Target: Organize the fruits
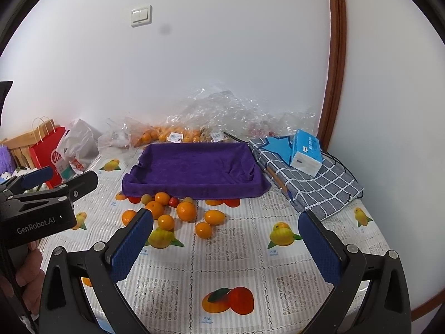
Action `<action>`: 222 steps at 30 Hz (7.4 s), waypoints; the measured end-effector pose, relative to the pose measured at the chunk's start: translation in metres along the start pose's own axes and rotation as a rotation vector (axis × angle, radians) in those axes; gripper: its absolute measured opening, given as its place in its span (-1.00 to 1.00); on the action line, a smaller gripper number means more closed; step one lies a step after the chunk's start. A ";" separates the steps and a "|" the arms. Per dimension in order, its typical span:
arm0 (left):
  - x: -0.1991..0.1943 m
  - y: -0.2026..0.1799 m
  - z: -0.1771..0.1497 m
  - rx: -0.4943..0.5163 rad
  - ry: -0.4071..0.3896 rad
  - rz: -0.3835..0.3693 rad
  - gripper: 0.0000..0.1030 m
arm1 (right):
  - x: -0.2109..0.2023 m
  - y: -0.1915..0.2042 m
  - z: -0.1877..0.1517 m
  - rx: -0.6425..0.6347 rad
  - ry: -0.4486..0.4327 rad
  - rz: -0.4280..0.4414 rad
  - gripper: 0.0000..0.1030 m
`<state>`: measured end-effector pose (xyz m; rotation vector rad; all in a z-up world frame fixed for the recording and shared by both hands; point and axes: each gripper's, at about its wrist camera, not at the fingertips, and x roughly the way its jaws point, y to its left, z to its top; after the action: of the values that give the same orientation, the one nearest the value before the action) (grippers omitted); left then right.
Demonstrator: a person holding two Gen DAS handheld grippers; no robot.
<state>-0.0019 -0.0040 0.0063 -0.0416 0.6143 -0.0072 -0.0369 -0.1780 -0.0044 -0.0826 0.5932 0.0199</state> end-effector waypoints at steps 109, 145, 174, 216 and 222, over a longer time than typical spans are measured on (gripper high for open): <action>0.161 0.081 -0.073 -0.202 0.088 -0.242 -0.26 | 0.187 0.007 -0.069 0.026 0.177 0.201 -0.36; 0.270 0.049 0.032 -0.171 0.055 -0.135 -0.26 | 0.299 -0.022 0.051 0.085 0.104 0.255 -0.35; 0.298 0.035 0.019 -0.085 0.130 -0.109 -0.26 | 0.338 -0.012 0.027 0.031 0.216 0.212 -0.35; 0.256 0.036 0.023 -0.092 -0.045 -0.171 -0.11 | 0.250 -0.006 0.013 0.037 0.112 0.103 0.16; 0.226 0.041 0.012 -0.043 -0.025 -0.166 -0.11 | 0.240 -0.005 -0.007 0.086 0.168 0.120 0.16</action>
<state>0.1891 0.0328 -0.1155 -0.1343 0.5846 -0.1538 0.1588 -0.1844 -0.1441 0.0351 0.7653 0.1049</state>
